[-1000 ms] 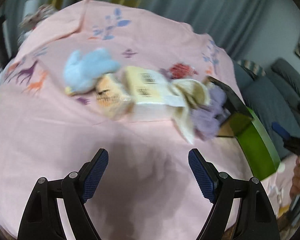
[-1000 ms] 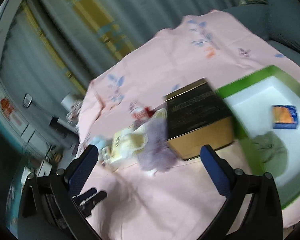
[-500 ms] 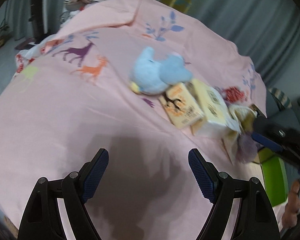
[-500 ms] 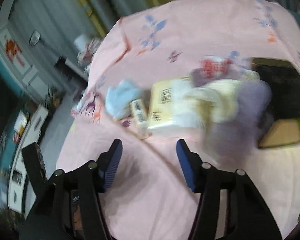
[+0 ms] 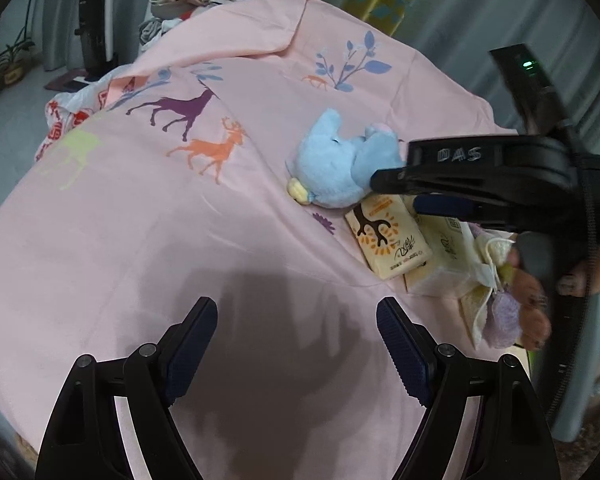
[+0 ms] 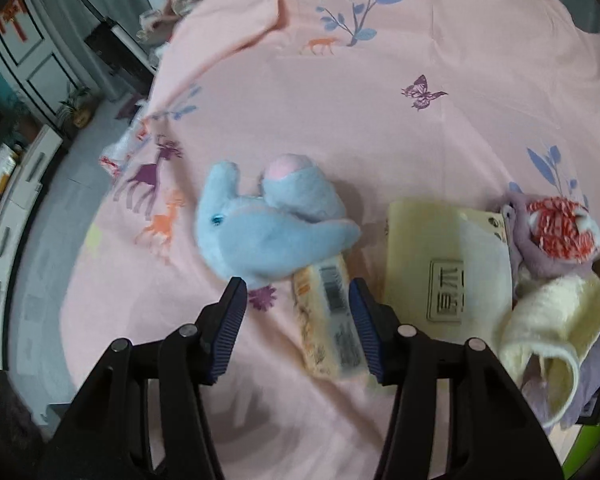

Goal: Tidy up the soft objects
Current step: 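Grasp the small yellow tissue pack with the right gripper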

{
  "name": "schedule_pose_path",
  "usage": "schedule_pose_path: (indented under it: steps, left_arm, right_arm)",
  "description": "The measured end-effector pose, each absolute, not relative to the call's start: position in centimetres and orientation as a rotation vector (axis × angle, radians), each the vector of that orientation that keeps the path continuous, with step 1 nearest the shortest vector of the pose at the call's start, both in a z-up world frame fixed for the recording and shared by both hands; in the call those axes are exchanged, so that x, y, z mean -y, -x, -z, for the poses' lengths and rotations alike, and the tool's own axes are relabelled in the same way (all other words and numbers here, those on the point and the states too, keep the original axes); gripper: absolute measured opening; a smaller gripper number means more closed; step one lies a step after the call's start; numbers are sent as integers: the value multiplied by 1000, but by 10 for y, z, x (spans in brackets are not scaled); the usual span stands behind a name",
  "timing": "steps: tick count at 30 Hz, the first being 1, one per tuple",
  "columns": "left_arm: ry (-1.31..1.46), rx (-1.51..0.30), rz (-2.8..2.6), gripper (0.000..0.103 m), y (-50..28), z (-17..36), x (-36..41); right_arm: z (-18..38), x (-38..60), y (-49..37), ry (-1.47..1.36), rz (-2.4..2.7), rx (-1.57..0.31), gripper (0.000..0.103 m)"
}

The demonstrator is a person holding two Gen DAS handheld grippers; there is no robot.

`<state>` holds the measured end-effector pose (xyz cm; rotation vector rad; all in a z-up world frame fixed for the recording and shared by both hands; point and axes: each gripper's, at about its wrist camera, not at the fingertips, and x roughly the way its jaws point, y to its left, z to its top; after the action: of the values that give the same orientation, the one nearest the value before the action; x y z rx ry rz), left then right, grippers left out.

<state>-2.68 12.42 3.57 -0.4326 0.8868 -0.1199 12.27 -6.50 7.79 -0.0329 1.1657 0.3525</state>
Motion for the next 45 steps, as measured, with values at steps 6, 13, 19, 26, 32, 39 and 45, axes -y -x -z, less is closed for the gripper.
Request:
schedule_pose_path:
  steps: [6,13,19,26,32,39,45]
  left_arm:
    - [460,-890,123,83,29,-37,-128]
    - [475,-883,119,83,31,-38,-132]
    - [483,-899,167,82,32,-35,-122]
    - [496,-992,358,83,34,-25,-82]
    - [510,-1018,502,82,46,-25,-55]
    - [442,-1020,576,75,56,-25,-18]
    - [408,-1044,619,45,55,-20,8]
  right_arm:
    - [-61,65,-128,41,-347,-1201,30]
    - [-81,86,-100,-45,-406,-1128,21]
    - [-99,134,-47,-213,-471,-1107,22]
    - [-63,165,-2,-321,-429,-1187,25]
    - [-61,186,9,-273,-343,-1139,43]
    - [-51,218,10,-357,-314,-1147,53]
    - [-41,212,12,-396,-393,-1181,51]
